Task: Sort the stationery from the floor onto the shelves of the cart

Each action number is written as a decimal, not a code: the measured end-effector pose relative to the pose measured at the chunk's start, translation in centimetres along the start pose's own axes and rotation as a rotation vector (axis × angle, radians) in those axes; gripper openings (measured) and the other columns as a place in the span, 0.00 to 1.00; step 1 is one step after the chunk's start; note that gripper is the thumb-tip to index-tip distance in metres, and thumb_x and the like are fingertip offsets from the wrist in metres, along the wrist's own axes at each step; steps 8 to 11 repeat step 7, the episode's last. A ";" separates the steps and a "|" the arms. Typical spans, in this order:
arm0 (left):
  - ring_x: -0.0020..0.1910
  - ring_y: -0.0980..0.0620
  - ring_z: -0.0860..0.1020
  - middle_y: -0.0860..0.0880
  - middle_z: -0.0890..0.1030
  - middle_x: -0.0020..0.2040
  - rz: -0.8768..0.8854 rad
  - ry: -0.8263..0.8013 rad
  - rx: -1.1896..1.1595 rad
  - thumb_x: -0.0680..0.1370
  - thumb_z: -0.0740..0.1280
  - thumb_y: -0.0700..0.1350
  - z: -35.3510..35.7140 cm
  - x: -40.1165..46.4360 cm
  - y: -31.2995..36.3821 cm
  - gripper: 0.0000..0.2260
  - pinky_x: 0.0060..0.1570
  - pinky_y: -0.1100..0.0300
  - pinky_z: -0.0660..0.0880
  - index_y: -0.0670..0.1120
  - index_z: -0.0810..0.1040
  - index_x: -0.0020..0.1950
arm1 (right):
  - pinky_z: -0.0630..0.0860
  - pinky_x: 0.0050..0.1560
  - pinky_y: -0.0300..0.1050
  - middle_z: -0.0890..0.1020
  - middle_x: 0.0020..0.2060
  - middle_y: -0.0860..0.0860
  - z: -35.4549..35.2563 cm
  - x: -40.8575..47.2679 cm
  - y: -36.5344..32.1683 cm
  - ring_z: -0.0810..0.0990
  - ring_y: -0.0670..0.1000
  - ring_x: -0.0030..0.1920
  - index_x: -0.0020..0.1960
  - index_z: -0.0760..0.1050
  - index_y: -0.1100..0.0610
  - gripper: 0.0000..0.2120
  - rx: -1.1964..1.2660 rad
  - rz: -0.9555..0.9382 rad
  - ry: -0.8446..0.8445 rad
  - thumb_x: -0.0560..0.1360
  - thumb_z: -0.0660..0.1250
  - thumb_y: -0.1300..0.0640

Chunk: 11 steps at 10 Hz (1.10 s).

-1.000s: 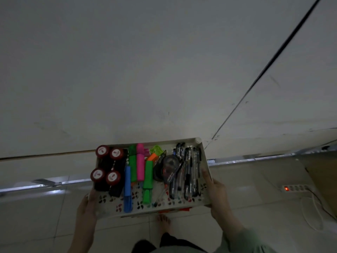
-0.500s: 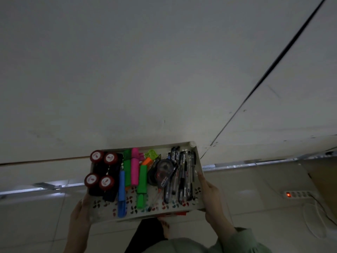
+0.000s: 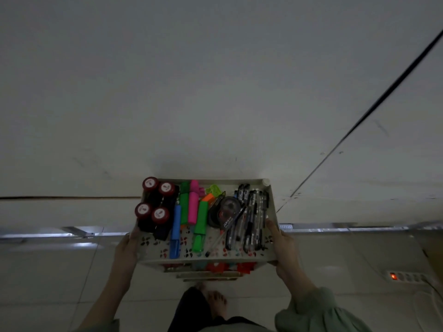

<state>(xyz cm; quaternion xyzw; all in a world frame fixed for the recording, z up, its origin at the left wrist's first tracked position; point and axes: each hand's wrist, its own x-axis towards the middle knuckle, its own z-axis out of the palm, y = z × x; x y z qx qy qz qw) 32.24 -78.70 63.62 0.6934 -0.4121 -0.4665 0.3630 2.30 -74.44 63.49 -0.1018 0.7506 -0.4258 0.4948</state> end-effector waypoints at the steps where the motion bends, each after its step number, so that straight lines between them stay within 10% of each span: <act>1: 0.39 0.51 0.73 0.49 0.75 0.38 -0.052 -0.016 -0.057 0.82 0.54 0.48 -0.3 0.5 -0.7 0.13 0.39 0.59 0.69 0.50 0.73 0.41 | 0.79 0.40 0.53 0.82 0.40 0.62 0.1 -0.2 -0.1 0.80 0.58 0.36 0.41 0.77 0.59 0.16 0.013 -0.028 -0.013 0.76 0.64 0.46; 2: 0.38 0.49 0.71 0.48 0.71 0.37 -0.065 -0.007 -0.019 0.82 0.54 0.48 -0.5 0.8 -1.8 0.14 0.37 0.59 0.66 0.51 0.69 0.37 | 0.77 0.30 0.43 0.81 0.37 0.60 -0.2 -0.8 0.1 0.79 0.56 0.32 0.44 0.76 0.63 0.18 -0.061 -0.037 -0.029 0.77 0.62 0.47; 5: 0.30 0.48 0.68 0.44 0.69 0.30 0.003 -0.087 0.039 0.73 0.48 0.62 -1.2 0.2 0.2 0.25 0.41 0.56 0.63 0.44 0.68 0.32 | 0.69 0.60 0.51 0.72 0.62 0.66 -0.7 -2.7 -1.7 0.72 0.63 0.62 0.64 0.65 0.67 0.31 -0.740 -0.199 0.173 0.78 0.53 0.40; 6: 0.58 0.29 0.73 0.25 0.71 0.60 -0.019 -0.037 0.060 0.79 0.51 0.58 -4.0 -0.7 0.9 0.34 0.59 0.44 0.68 0.25 0.65 0.64 | 0.66 0.65 0.55 0.69 0.65 0.67 -0.7 -6.9 -2.2 0.68 0.64 0.65 0.67 0.62 0.66 0.29 -0.620 -0.297 0.276 0.78 0.56 0.42; 7: 0.72 0.39 0.62 0.36 0.61 0.74 0.060 0.008 0.121 0.80 0.52 0.57 -6.9 -2.3 3.7 0.31 0.71 0.49 0.58 0.35 0.53 0.74 | 0.70 0.62 0.52 0.73 0.63 0.63 -1.3 -12.4 -3.3 0.73 0.60 0.62 0.68 0.64 0.63 0.25 -0.291 -0.538 0.279 0.79 0.59 0.47; 11: 0.72 0.39 0.62 0.36 0.61 0.74 0.060 0.008 0.121 0.80 0.52 0.57 -6.9 -2.3 3.7 0.31 0.71 0.49 0.58 0.35 0.53 0.74 | 0.70 0.62 0.52 0.73 0.63 0.63 -1.3 -12.4 -3.3 0.73 0.60 0.62 0.68 0.64 0.63 0.25 -0.291 -0.538 0.279 0.79 0.59 0.47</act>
